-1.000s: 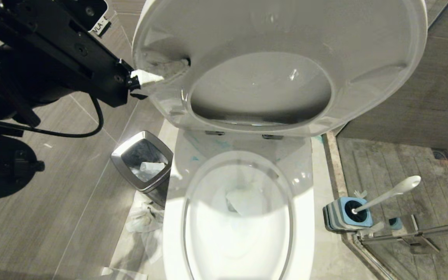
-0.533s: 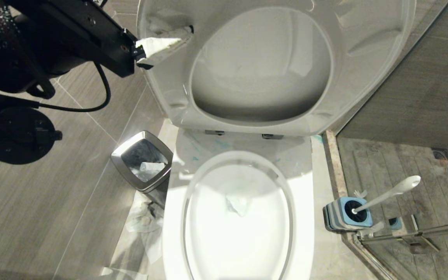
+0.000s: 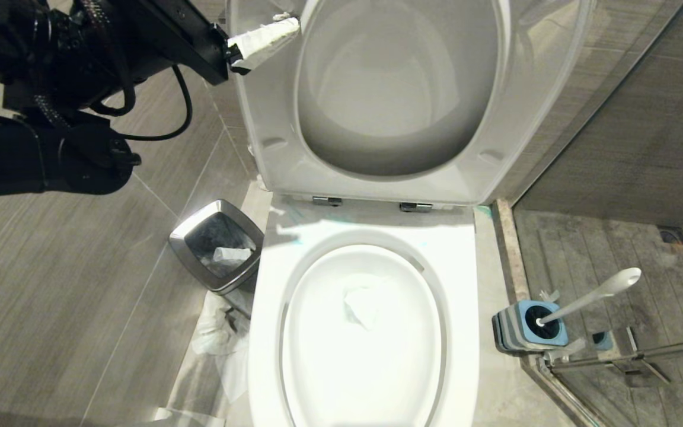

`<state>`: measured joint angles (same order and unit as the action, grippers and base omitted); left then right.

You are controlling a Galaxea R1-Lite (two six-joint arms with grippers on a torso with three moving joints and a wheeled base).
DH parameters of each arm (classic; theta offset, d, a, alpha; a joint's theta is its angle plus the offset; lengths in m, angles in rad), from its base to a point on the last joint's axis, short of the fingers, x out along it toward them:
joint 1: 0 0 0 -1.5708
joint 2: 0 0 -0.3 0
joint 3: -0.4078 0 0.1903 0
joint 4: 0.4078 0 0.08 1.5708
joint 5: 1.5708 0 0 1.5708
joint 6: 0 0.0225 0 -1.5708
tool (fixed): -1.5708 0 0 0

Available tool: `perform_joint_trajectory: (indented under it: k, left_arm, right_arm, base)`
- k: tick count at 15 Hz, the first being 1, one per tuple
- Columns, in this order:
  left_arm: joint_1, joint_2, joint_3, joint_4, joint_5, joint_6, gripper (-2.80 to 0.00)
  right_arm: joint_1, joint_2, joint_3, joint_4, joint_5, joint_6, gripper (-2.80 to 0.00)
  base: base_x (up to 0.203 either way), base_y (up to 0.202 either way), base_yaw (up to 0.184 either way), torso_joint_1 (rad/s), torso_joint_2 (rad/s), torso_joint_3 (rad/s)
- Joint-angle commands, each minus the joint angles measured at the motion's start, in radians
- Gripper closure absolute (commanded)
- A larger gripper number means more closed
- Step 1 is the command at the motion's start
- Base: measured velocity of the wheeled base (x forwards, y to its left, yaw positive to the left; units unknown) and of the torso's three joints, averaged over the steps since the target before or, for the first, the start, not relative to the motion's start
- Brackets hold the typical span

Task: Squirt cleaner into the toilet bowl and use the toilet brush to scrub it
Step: Use the left hand to lift the toilet lid slightly

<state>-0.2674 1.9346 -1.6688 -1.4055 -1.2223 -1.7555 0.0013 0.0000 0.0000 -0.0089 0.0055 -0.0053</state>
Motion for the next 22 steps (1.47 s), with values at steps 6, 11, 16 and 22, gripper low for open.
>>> perform_joint_trajectory:
  k: [6,11,16,22]
  left_arm:
    - [0.006,0.188,-0.179,-0.006,-0.007,-0.004,-2.80]
    - [0.011,0.249,-0.262,-0.004,-0.008,0.002,-2.80]
    - [0.011,0.313,-0.269,-0.003,-0.006,0.097,-2.80]
    - [0.020,0.341,-0.269,-0.007,-0.005,0.126,-2.80]
  right_arm:
    - [0.000,0.000,0.006,0.000,0.001,-0.001,0.00]
    - [0.000,0.000,0.006,0.000,0.001,0.001,0.00]
    - [0.000,0.000,0.006,0.000,0.001,-0.001,0.00]
    - [0.000,0.000,0.006,0.000,0.001,-0.001,0.00]
  base:
    - [0.000,0.000,0.000,0.000,0.00,0.000]
    - [0.000,0.000,0.000,0.000,0.00,0.000]
    - [0.000,0.000,0.000,0.000,0.00,0.000]
    - [0.000,0.000,0.000,0.000,0.00,0.000]
